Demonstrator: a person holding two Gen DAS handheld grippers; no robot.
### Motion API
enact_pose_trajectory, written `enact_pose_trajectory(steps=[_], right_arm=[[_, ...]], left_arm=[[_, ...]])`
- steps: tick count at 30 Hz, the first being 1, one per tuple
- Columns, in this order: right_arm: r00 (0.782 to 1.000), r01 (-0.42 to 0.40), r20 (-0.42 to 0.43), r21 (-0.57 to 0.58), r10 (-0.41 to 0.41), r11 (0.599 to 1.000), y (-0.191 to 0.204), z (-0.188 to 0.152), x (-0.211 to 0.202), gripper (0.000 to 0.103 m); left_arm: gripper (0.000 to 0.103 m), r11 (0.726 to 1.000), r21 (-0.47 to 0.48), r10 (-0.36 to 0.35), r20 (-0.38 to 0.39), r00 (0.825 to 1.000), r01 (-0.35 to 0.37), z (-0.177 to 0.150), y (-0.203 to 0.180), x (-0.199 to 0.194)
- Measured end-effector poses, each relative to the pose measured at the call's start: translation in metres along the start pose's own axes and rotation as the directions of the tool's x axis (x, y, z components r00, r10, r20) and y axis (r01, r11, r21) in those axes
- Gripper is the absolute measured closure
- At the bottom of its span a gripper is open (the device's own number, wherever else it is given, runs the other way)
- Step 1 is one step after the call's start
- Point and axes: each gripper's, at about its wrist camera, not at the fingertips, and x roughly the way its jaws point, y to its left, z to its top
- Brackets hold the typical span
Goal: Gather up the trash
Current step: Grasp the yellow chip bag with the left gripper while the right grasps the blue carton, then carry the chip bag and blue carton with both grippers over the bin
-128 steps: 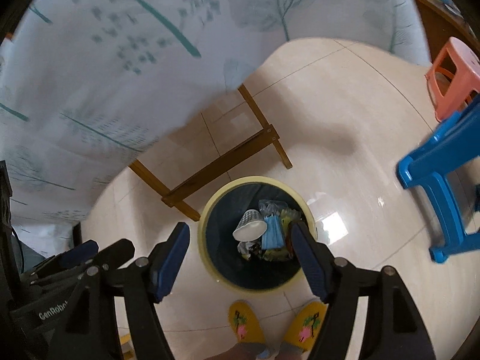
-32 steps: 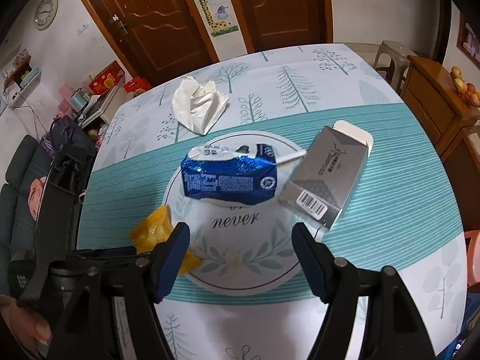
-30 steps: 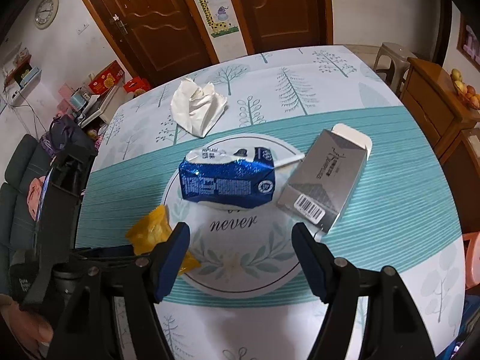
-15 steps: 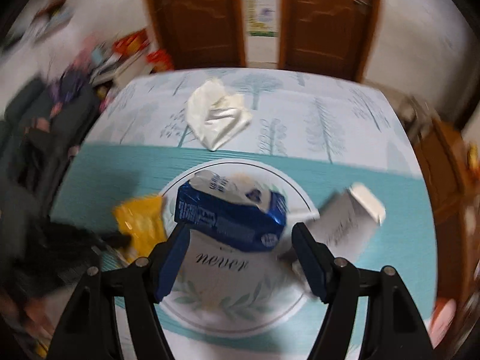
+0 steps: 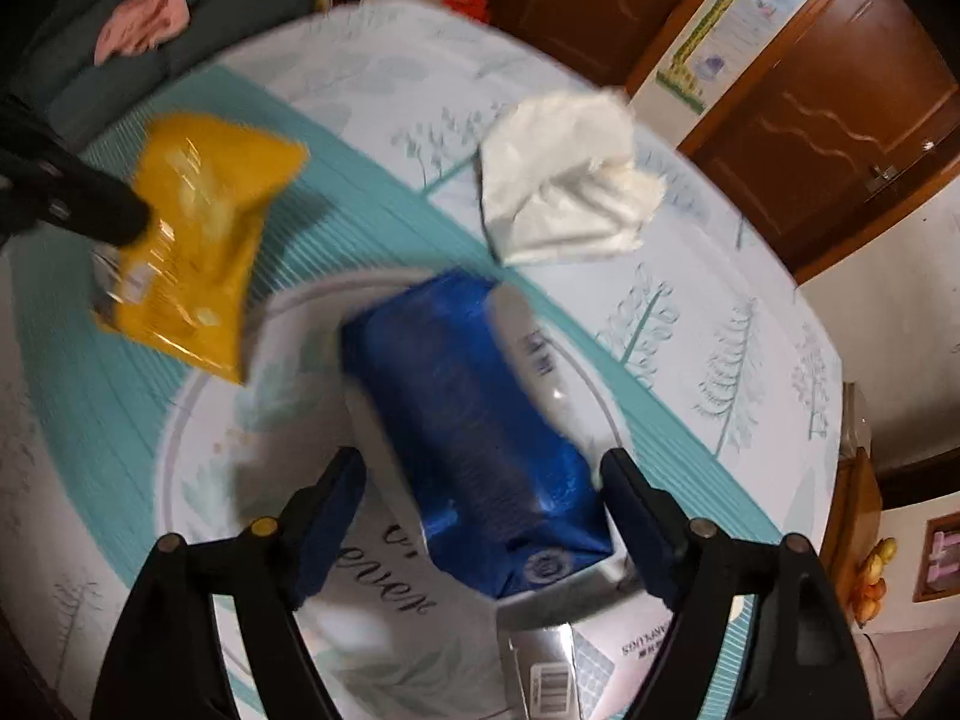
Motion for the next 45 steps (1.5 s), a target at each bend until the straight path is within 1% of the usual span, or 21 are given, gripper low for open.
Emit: enact_pose_trajectory(steps=[1, 2, 3, 5, 8, 9, 10, 11, 13, 16, 17, 19, 21, 23, 26, 30, 35, 37, 38, 42, 45], right_arm=[[1.0, -0.015, 0.0, 0.016, 0.015, 1.0, -0.002, 0.002, 0.0, 0.031], [1.0, -0.016, -0.014, 0.044, 0.016, 0.999, -0.007, 0.004, 0.003, 0.043], [1.0, -0.021, -0.017, 0.069, 0.022, 0.997, -0.011, 0.006, 0.003, 0.047], [0.998, -0.055, 0.002, 0.126, 0.056, 0.991, -0.018, 0.008, -0.001, 0.049], [0.996, -0.081, 0.055, 0.199, 0.071, 0.977, -0.027, 0.005, -0.017, 0.051], [0.994, -0.099, 0.074, 0.237, 0.084, 0.967, -0.032, 0.003, -0.024, 0.071], [0.992, -0.112, 0.078, 0.263, 0.094, 0.958, -0.034, 0.003, -0.028, 0.078], [0.99, -0.136, 0.085, 0.315, 0.114, 0.939, -0.04, -0.001, -0.035, 0.083], [0.984, -0.173, 0.115, 0.368, 0.14, 0.914, -0.043, -0.008, -0.047, 0.083], [0.97, -0.239, 0.158, 0.451, 0.187, 0.86, -0.039, -0.02, -0.066, 0.083], [0.963, -0.264, 0.175, 0.482, 0.203, 0.835, -0.037, -0.026, -0.075, 0.083], [0.954, -0.297, 0.199, 0.521, 0.225, 0.8, -0.035, -0.041, -0.087, 0.083], [0.95, -0.311, 0.214, 0.549, 0.229, 0.776, -0.031, -0.054, -0.1, 0.083], [0.945, -0.325, 0.234, 0.582, 0.23, 0.745, -0.025, -0.076, -0.116, 0.083], [0.944, -0.325, 0.249, 0.612, 0.215, 0.721, -0.018, -0.101, -0.137, 0.083], [0.947, -0.318, 0.262, 0.662, 0.188, 0.679, -0.004, -0.152, -0.164, 0.083], [0.949, -0.311, 0.272, 0.717, 0.16, 0.624, 0.018, -0.228, -0.194, 0.083], [0.951, -0.305, 0.271, 0.731, 0.15, 0.61, 0.025, -0.253, -0.202, 0.083], [0.952, -0.3, 0.27, 0.742, 0.143, 0.599, 0.031, -0.272, -0.207, 0.083], [0.956, -0.293, 0.255, 0.785, 0.147, 0.546, 0.048, -0.331, -0.214, 0.083], [0.957, -0.289, 0.238, 0.808, 0.164, 0.514, 0.062, -0.365, -0.213, 0.083]], left_arm=[[0.103, 1.0, 0.0, -0.006, 0.004, 1.0, 0.006, -0.004, 0.006, -0.006], [0.103, 1.0, 0.001, -0.01, 0.006, 1.0, 0.01, -0.004, 0.007, -0.009], [0.103, 1.0, 0.001, -0.012, 0.009, 1.0, 0.012, -0.005, 0.007, -0.011], [0.103, 1.0, 0.002, -0.014, 0.015, 1.0, 0.014, -0.006, 0.007, -0.016], [0.103, 1.0, 0.012, -0.019, 0.027, 0.999, 0.019, -0.011, 0.005, -0.025], [0.103, 1.0, 0.019, -0.02, 0.033, 0.999, 0.019, -0.013, 0.003, -0.028], [0.103, 0.999, 0.024, -0.022, 0.037, 0.999, 0.021, -0.015, 0.0, -0.031], [0.103, 0.999, 0.029, -0.026, 0.037, 0.999, 0.025, -0.017, -0.002, -0.034], [0.103, 0.999, 0.041, -0.035, 0.047, 0.998, 0.033, -0.023, -0.007, -0.042], [0.103, 0.998, 0.054, -0.047, 0.057, 0.997, 0.044, -0.034, -0.02, -0.052], [0.103, 0.997, 0.061, -0.051, 0.059, 0.997, 0.047, -0.038, -0.024, -0.056], [0.103, 0.996, 0.077, -0.059, 0.064, 0.996, 0.054, -0.049, -0.034, -0.063], [0.103, 0.994, 0.095, -0.067, 0.065, 0.996, 0.061, -0.06, -0.046, -0.069], [0.103, 0.991, 0.113, -0.074, 0.067, 0.995, 0.066, -0.073, -0.057, -0.076], [0.103, 0.988, 0.138, -0.084, 0.07, 0.994, 0.074, -0.097, -0.077, -0.087], [0.103, 0.983, 0.164, -0.097, 0.075, 0.992, 0.084, -0.136, -0.105, -0.1], [0.103, 0.977, 0.196, -0.104, 0.075, 0.992, 0.088, -0.198, -0.141, -0.113], [0.103, 0.975, 0.206, -0.1, 0.069, 0.993, 0.084, -0.225, -0.155, -0.116], [0.103, 0.974, 0.209, -0.097, 0.067, 0.993, 0.081, -0.237, -0.161, -0.117], [0.103, 0.975, 0.209, -0.087, 0.045, 0.995, 0.076, -0.284, -0.182, -0.118], [0.103, 0.973, 0.223, -0.07, 0.006, 0.998, 0.067, -0.319, -0.196, -0.111]])
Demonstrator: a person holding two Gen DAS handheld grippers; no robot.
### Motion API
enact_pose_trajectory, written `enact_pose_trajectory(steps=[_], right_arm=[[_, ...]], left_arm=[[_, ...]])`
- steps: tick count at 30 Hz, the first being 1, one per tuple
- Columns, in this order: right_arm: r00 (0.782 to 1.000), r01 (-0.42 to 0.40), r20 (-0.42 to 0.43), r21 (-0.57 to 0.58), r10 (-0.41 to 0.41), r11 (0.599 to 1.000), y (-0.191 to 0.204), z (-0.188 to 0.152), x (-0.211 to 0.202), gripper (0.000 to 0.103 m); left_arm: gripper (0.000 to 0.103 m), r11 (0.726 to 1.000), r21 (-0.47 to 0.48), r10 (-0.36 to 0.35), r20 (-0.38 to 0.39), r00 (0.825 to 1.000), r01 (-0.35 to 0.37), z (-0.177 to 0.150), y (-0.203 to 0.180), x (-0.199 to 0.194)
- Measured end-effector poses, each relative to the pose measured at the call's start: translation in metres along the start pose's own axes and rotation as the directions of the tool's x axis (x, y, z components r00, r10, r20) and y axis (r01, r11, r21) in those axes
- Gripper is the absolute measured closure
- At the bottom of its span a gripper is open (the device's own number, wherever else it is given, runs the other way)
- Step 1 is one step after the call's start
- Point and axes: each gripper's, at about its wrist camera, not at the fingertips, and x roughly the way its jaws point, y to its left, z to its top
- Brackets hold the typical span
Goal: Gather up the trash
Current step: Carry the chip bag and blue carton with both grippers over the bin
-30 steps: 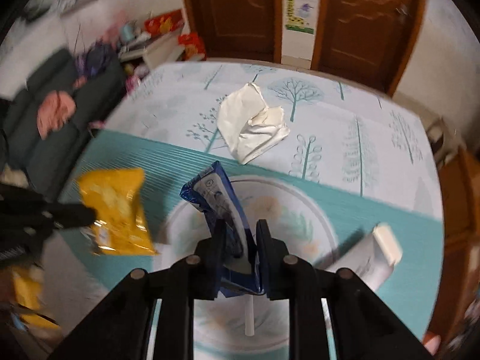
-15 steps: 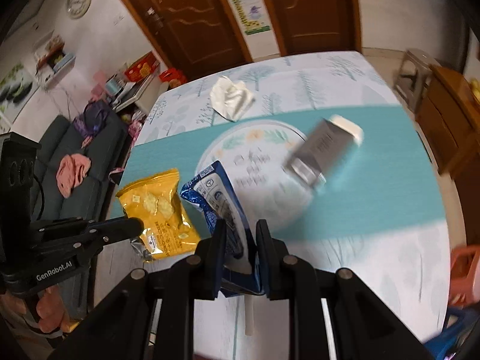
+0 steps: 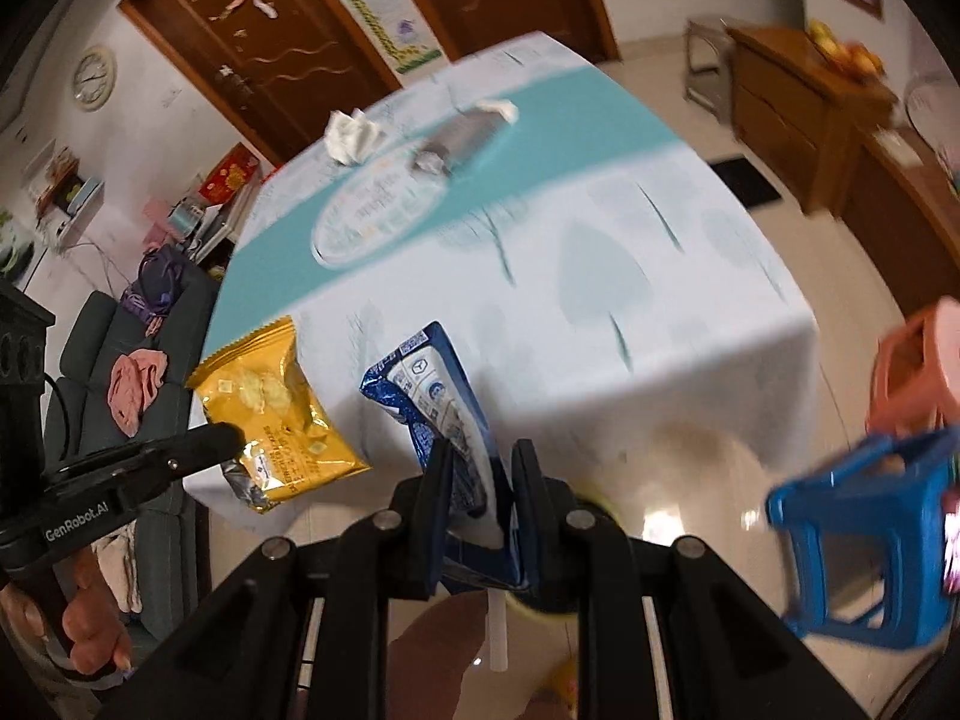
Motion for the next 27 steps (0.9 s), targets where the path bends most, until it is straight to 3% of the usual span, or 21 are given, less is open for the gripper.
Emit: enact_pose_trajectory(steps=[6, 12, 27], right_arm=[[0.999, 0.016, -0.053, 0.082, -0.012, 0.997, -0.035, -0.051, 0.005, 0.083], [0.993, 0.04, -0.113, 0.178, -0.02, 0.983, -0.06, -0.089, 0.034, 0.083], [0.974, 0.14, -0.213, 0.313, -0.074, 0.939, -0.111, -0.171, 0.182, 0.083]], left_arm=[[0.103, 0.999, 0.04, 0.026, -0.08, 0.996, -0.022, -0.045, -0.029, 0.028], [0.103, 0.995, 0.093, 0.059, -0.129, 0.99, -0.047, -0.07, -0.036, 0.064], [0.103, 0.984, 0.157, 0.12, -0.211, 0.97, -0.087, -0.131, 0.007, 0.226]])
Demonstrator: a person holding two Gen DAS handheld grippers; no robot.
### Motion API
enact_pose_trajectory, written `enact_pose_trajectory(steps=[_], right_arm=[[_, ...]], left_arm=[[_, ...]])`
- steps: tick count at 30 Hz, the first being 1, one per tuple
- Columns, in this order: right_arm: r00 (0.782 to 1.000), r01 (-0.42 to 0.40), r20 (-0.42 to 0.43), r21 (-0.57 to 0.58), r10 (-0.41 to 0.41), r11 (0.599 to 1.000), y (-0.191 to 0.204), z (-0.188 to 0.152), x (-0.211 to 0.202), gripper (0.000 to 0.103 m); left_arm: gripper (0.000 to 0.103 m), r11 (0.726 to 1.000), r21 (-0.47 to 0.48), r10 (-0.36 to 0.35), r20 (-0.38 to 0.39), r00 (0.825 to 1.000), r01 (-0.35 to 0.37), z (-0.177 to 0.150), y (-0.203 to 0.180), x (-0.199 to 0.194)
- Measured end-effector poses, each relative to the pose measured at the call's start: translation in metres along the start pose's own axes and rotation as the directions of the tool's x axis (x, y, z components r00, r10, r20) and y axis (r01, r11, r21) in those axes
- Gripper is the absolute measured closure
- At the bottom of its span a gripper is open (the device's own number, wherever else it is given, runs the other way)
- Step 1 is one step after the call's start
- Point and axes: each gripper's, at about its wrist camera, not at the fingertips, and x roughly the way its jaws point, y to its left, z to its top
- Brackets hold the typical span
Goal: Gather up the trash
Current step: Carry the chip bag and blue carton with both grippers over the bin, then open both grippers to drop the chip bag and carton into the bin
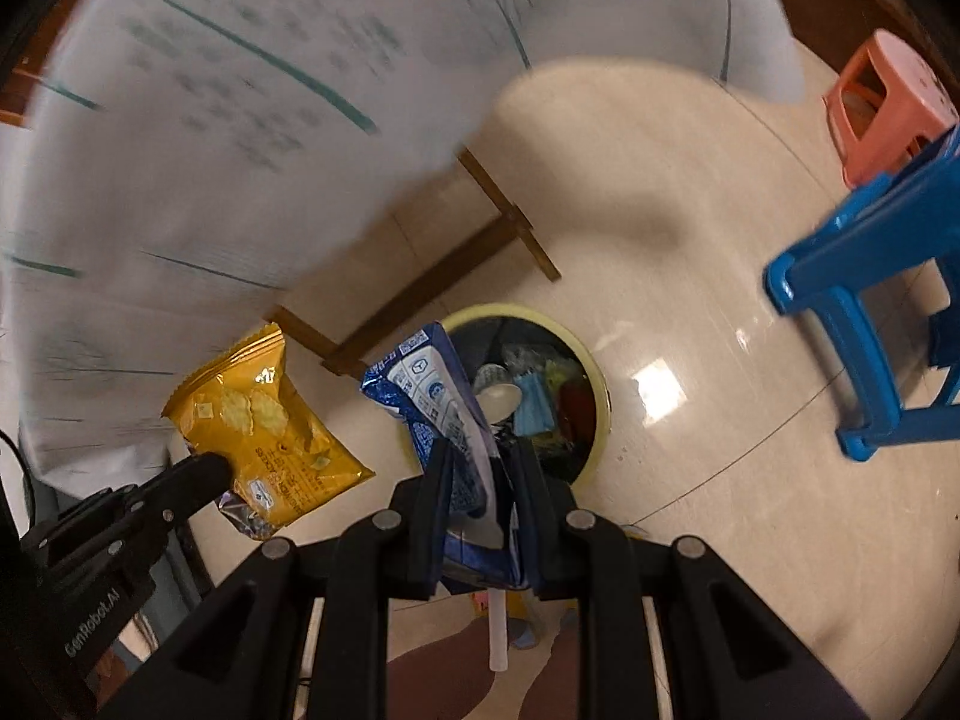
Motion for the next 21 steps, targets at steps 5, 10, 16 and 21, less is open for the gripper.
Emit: enact_pose_trajectory(steps=[5, 10, 16, 21], right_arm=[[0.999, 0.042, -0.025, 0.01, -0.042, 0.999, -0.009, -0.005, 0.046, 0.083], [0.996, 0.076, -0.052, -0.004, -0.077, 0.997, -0.013, -0.007, 0.083, 0.083], [0.996, 0.055, -0.067, -0.008, -0.056, 0.998, -0.009, -0.005, 0.113, 0.08], [0.997, 0.05, -0.052, -0.037, -0.052, 0.998, -0.003, 0.0, 0.121, 0.066]], left_arm=[[0.103, 1.0, 0.017, 0.014, -0.013, 1.0, -0.014, -0.007, 0.002, 0.051], [0.094, 0.998, 0.04, 0.046, -0.01, 0.999, -0.046, -0.006, 0.001, 0.084], [0.052, 0.997, 0.052, 0.063, 0.004, 0.998, -0.063, -0.006, 0.007, 0.099], [0.035, 0.996, 0.025, 0.082, 0.027, 0.996, -0.083, -0.009, 0.019, 0.098]])
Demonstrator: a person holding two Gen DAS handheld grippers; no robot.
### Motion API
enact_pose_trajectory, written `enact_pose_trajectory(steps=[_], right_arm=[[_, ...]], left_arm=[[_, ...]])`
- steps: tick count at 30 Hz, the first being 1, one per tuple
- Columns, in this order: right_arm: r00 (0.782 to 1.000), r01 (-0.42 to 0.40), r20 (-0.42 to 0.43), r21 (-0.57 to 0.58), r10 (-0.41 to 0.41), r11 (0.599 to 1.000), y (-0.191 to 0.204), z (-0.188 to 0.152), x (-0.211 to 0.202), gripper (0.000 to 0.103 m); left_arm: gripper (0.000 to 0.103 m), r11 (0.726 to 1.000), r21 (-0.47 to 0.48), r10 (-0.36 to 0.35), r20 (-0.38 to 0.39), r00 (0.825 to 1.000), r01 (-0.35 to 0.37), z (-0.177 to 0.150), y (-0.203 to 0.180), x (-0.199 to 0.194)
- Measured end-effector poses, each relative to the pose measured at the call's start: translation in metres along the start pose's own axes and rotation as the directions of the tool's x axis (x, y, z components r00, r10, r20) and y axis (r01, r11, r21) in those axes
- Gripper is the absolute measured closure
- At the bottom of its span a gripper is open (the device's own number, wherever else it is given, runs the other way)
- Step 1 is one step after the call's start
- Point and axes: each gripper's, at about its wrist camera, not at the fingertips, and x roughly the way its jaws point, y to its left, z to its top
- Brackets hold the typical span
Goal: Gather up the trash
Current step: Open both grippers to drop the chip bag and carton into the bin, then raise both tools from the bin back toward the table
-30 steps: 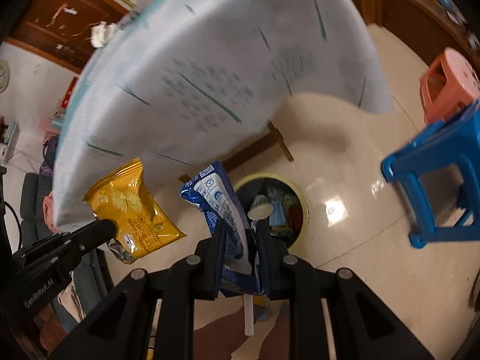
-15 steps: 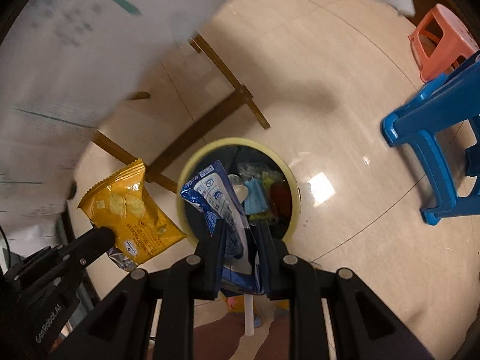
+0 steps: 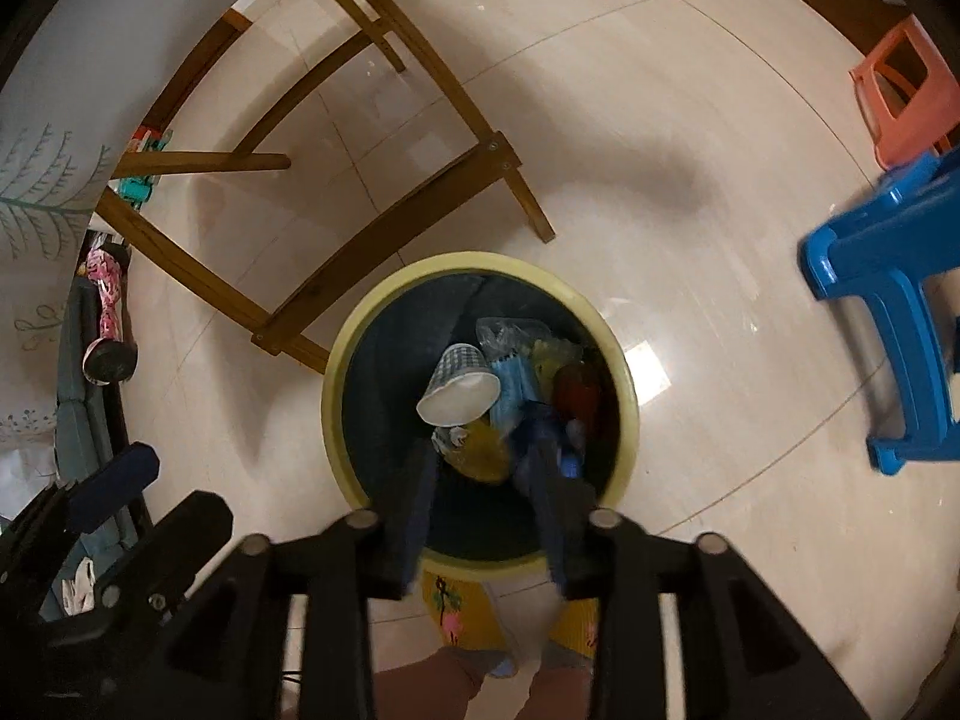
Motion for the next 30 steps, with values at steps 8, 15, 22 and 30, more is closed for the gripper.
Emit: enact_pose_trajectory(steps=[8, 15, 22, 30], right_arm=[[0.997, -0.008, 0.08, 0.005, 0.008, 1.0, 0.006, 0.002, -0.023, 0.059], [0.99, 0.013, 0.143, -0.003, -0.013, 1.0, 0.01, 0.0, -0.063, 0.058], [0.982, 0.02, 0.186, -0.016, -0.017, 1.0, 0.022, -0.011, -0.121, 0.055], [0.971, -0.002, 0.24, -0.06, 0.016, 0.998, 0.052, -0.022, -0.212, 0.052]], left_arm=[[0.011, 0.998, -0.044, 0.042, 0.047, 0.998, -0.039, 0.002, 0.011, -0.02], [0.011, 0.993, -0.11, 0.05, 0.07, 0.996, -0.042, -0.001, 0.015, -0.055], [0.011, 0.99, -0.141, 0.039, 0.085, 0.996, -0.027, -0.007, 0.015, -0.117], [0.011, 0.985, -0.169, 0.044, 0.139, 0.989, -0.02, -0.007, 0.02, -0.216]])
